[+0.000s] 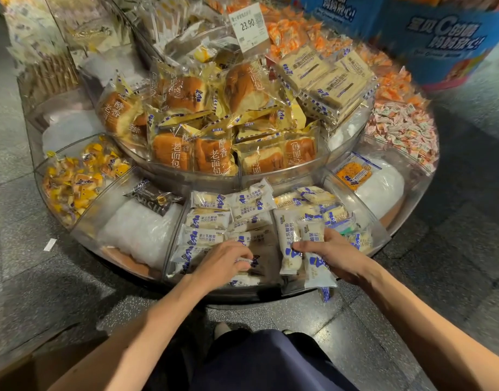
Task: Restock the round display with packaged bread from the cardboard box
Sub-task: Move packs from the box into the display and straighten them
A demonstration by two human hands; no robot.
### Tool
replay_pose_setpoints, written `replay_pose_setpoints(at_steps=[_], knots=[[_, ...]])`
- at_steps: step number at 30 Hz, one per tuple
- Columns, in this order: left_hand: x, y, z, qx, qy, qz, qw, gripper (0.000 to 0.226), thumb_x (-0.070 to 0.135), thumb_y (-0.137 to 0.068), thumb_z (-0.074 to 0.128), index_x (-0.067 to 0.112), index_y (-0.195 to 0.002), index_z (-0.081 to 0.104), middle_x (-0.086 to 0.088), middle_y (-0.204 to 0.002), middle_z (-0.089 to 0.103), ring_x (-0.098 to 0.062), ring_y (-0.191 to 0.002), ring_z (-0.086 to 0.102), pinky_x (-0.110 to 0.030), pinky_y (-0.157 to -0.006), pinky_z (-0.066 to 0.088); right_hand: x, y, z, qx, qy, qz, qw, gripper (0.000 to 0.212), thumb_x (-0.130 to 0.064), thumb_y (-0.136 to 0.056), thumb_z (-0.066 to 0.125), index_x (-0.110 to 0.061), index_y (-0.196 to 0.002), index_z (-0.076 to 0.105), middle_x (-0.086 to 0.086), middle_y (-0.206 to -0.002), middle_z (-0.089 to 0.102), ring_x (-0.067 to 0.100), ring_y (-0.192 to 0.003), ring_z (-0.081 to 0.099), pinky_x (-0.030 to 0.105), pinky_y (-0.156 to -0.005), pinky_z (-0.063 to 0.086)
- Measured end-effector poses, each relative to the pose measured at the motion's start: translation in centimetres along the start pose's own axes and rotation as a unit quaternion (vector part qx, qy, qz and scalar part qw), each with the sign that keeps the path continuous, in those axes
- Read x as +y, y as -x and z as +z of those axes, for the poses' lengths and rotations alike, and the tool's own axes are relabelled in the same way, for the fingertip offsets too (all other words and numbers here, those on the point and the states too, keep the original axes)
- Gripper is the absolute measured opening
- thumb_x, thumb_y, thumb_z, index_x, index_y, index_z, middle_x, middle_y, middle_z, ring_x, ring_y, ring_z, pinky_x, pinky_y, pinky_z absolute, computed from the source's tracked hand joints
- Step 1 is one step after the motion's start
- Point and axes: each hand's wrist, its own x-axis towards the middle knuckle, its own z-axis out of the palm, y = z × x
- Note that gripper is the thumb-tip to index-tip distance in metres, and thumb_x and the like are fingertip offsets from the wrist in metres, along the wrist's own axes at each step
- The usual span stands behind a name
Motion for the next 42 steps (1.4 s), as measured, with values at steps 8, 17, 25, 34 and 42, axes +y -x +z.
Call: replay_pose_setpoints(at_steps=[8,17,25,34,42], knots=[[0.0,0.6,0.7,0.028,-0.123,0.025,0.992,0.037,0.036,-0.096,0.059,0.018,-0.129,0.063,0.003,-0.123,0.058,-0.016,-0.121,0.044,-0.032,-0.103,0.029,-0.7,-0.5,1.4,-0.027,0.046,-0.020,0.998,0.041,-0.038,-0.070,0.086,-0.017,-0.103,0.073,0.018,-0.112,0.071,0.039,-0.110,0.063,0.050,-0.102,0.046],[2.9,1.0,-5.3,0.072,0.392,-0.158,0.903,0.042,0.050,-0.092,0.055,0.016,-0.114,0.067,0.003,-0.104,0.068,-0.013,-0.082,0.064,-0.032,-0.077,0.055,-3.3,-1.3,3.9,-0.089,0.088,-0.063,0.990,0.018,-0.012,-0.086,0.074,-0.024,-0.094,0.063,-0.007,-0.080,0.071,0.009,-0.077,0.066,0.009,-0.060,0.049],[1.3,2.8,-6.7,0.050,0.534,-0.193,0.822,0.024,0.026,-0.095,0.066,0.014,-0.116,0.065,-0.012,-0.097,0.074,-0.011,-0.059,0.060,-0.021,-0.046,0.042,-4.4,-3.0,7.3,-0.171,0.105,-0.053,0.978,0.053,-0.025,-0.075,0.085,-0.017,-0.122,0.063,0.000,-0.117,0.073,0.019,-0.110,0.068,0.045,-0.104,0.048],[-7.2,-0.2,-9.4,0.228,0.626,-0.305,0.681,0.053,0.011,-0.090,0.071,0.001,-0.137,0.050,-0.018,-0.117,0.068,-0.025,-0.085,0.076,-0.026,-0.066,0.061,-8.2,-1.8,7.4,-0.030,0.053,-0.081,0.995,0.032,0.001,-0.088,0.067,-0.020,-0.073,0.049,-0.010,-0.075,0.057,0.002,-0.064,0.056,0.001,-0.047,0.039],[-9.1,-5.5,-7.6,0.236,0.350,-0.297,0.856,0.020,0.034,-0.088,0.073,0.017,-0.079,0.069,0.002,-0.077,0.068,-0.018,-0.076,0.063,-0.033,-0.068,0.051,-10.0,-1.4,8.0,-0.022,0.040,-0.046,0.998,0.033,-0.001,-0.090,0.066,-0.019,-0.072,0.046,-0.011,-0.071,0.054,-0.016,-0.048,0.056,0.003,-0.048,0.041]])
